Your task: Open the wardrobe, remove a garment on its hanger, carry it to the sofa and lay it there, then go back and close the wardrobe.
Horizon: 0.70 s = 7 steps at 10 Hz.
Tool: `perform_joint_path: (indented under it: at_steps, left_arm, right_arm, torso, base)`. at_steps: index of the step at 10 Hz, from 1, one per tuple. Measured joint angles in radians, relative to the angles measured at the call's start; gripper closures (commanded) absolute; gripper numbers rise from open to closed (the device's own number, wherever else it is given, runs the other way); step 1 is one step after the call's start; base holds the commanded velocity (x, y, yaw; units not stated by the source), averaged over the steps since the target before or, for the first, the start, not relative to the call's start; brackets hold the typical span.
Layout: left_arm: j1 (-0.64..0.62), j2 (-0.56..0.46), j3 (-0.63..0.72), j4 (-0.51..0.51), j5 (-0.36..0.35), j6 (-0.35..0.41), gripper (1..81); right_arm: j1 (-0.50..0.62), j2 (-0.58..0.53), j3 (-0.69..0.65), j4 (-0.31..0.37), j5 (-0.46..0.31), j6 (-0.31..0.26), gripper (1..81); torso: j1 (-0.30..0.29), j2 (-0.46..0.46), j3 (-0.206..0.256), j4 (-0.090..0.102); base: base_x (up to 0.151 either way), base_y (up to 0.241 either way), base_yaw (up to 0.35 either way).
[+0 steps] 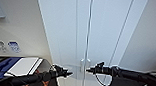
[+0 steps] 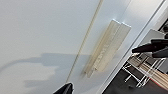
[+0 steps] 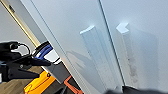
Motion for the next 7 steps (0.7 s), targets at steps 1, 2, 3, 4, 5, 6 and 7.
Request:
perform_joint_path:
  at_steps: [1, 2, 3, 4, 5, 6, 7]
  left_arm:
    - [0.000, 0.014, -0.014, 0.000, 0.002, -0.001, 1.0]
    - [0.000, 0.030, -0.026, 0.000, 0.003, -0.001, 1.0]
    - [0.000, 0.042, -0.029, 0.000, 0.004, -0.001, 1.0]
    - [0.000, 0.045, -0.029, 0.000, 0.006, -0.001, 1.0]
    - [-0.001, 0.044, -0.033, 0.000, 0.008, -0.001, 1.0]
    - [-0.006, 0.048, -0.042, 0.000, 0.009, -0.001, 1.0]
    - [-0.010, 0.062, -0.058, 0.000, 0.008, -0.001, 1.0]
  right_arm:
    - [0.000, 0.006, -0.020, 0.000, 0.000, 0.000, 1.0]
    - [0.000, 0.019, -0.047, 0.000, 0.000, 0.000, 1.0]
    - [0.000, 0.029, -0.065, 0.000, 0.000, 0.000, 1.0]
    - [0.000, 0.039, -0.073, 0.000, 0.000, 0.000, 1.0]
    - [0.000, 0.042, -0.081, 0.000, 0.000, 0.000, 1.0]
    - [0.000, 0.041, -0.096, -0.001, 0.000, 0.000, 1.0]
    - [0.000, 0.041, -0.108, -0.001, 0.000, 0.000, 1.0]
  torso:
    - [0.000, 0.000, 0.000, 0.000]
    - [0.000, 0.000, 0.000, 0.000]
    - [0.001, 0.000, 0.000, 0.000]
    - [0.001, 0.000, 0.000, 0.000]
    - [0.001, 0.000, 0.000, 0.000]
    - [0.001, 0.000, 0.000, 0.000]
    - [0.001, 0.000, 0.000, 0.000]
  base:
    - [0.000, 0.000, 0.000]
    - [0.000, 0.000, 0.000]
    - [0.000, 0.000, 0.000]
    - [0.000, 0.000, 0.000]
    - [0.000, 0.000, 0.000]
    - [0.000, 0.000, 0.000]
    - [0.000, 0.000, 0.000]
